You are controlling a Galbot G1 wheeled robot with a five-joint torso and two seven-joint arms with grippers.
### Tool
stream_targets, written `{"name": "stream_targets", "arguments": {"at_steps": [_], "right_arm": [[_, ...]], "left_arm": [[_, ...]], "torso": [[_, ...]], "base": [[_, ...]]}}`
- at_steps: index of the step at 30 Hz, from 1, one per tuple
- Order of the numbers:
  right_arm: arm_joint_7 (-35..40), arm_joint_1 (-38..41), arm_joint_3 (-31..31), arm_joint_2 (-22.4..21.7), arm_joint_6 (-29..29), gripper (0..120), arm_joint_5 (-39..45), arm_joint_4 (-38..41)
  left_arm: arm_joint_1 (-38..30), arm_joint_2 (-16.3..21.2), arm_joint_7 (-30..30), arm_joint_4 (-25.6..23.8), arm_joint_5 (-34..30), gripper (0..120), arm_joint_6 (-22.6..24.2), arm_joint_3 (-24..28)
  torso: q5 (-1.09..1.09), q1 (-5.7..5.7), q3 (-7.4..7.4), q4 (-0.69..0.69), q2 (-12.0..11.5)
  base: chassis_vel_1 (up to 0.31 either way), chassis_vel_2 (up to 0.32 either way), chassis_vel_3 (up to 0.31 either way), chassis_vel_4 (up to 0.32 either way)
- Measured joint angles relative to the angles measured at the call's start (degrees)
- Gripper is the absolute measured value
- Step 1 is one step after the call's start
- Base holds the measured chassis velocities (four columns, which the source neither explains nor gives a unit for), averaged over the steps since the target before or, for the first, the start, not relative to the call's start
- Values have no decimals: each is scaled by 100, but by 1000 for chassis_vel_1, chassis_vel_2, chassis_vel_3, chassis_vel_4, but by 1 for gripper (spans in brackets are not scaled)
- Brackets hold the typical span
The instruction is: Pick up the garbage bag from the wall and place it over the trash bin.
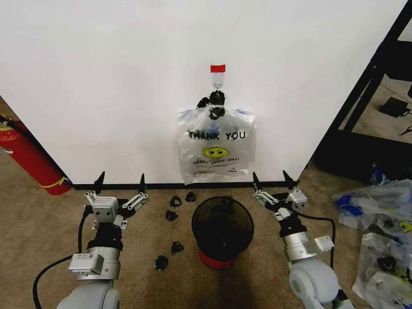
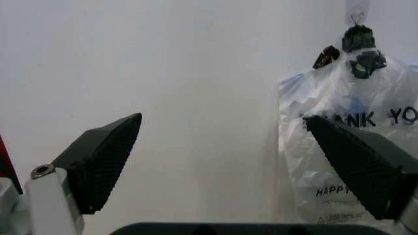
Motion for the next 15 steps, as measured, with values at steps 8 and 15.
{"name": "stream_targets", "arguments": {"at_steps": [8,15], "right_arm": [[-3,398,-112,193,-173,100,68,-190],[19,513,-201,285,-311,100,114,-225]], "left_arm": [[-10,0,-69,9,-147,100,19,65],[-10,31,-125,-58,-771,100,310,98]], "torso": [[0,0,0,-1,0],[0,0,0,0,0]], "base": [[0,0,0,0],[0,0,0,0]]}}
